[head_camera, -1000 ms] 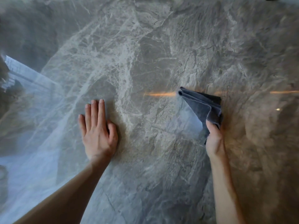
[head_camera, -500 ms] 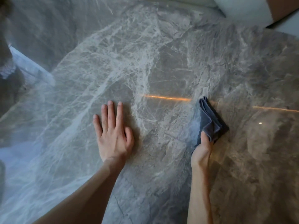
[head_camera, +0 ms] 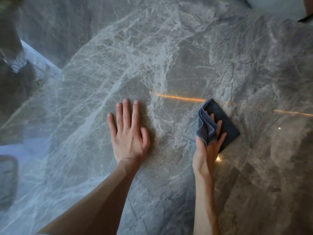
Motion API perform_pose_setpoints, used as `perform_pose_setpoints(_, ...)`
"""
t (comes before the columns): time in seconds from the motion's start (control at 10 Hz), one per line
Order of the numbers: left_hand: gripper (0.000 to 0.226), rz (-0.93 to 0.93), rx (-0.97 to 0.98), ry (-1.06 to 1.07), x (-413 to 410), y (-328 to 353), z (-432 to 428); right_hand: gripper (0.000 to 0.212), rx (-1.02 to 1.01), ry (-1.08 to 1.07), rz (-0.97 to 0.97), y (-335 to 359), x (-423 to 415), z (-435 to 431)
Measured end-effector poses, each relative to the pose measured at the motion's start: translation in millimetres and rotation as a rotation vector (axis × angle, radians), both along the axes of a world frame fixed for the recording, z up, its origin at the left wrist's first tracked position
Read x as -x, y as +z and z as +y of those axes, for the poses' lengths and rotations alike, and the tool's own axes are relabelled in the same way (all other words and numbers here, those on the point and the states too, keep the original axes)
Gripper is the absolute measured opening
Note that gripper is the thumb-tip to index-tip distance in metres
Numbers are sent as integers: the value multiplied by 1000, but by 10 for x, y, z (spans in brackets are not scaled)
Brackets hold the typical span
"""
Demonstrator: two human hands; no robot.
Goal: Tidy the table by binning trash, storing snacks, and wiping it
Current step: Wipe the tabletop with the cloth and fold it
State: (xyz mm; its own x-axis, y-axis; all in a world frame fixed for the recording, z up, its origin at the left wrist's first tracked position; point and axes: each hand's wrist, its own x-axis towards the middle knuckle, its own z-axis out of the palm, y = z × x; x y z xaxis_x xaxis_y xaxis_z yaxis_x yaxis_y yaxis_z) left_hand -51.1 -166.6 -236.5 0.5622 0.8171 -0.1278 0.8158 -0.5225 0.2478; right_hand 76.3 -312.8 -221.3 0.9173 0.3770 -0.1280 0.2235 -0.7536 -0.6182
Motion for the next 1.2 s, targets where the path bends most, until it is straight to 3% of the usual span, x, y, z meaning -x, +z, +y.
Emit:
perform_pose_setpoints(0.2,76,-8,0,8,-2,-3,-5,60,283,108,-120,4,62,37)
perform_pose_setpoints(0.5,74,-11,3,13,1,-21,-16,62,467,167,-148,-16,134,103)
perform_pose_setpoints(0.7,74,-23,-15,18,-5,-48,-13,108,621,269,-126,90,120,139)
perform_pose_setpoints(0.8,73,-27,-25,18,3,-54,-10,114,586,305,-77,113,89,132)
perform_pose_setpoints(0.9,72,-27,-27,17,-5,-56,-12,95,441,207,-152,102,-13,141)
perform_pose_setpoints(1.0,72,-25,-23,22,0,-54,-12,84,483,13,-209,16,-132,235)
perform_pose_setpoints(1.2,73,-10,-13,19,-6,-39,-9,79,540,-52,-248,-189,-208,415)
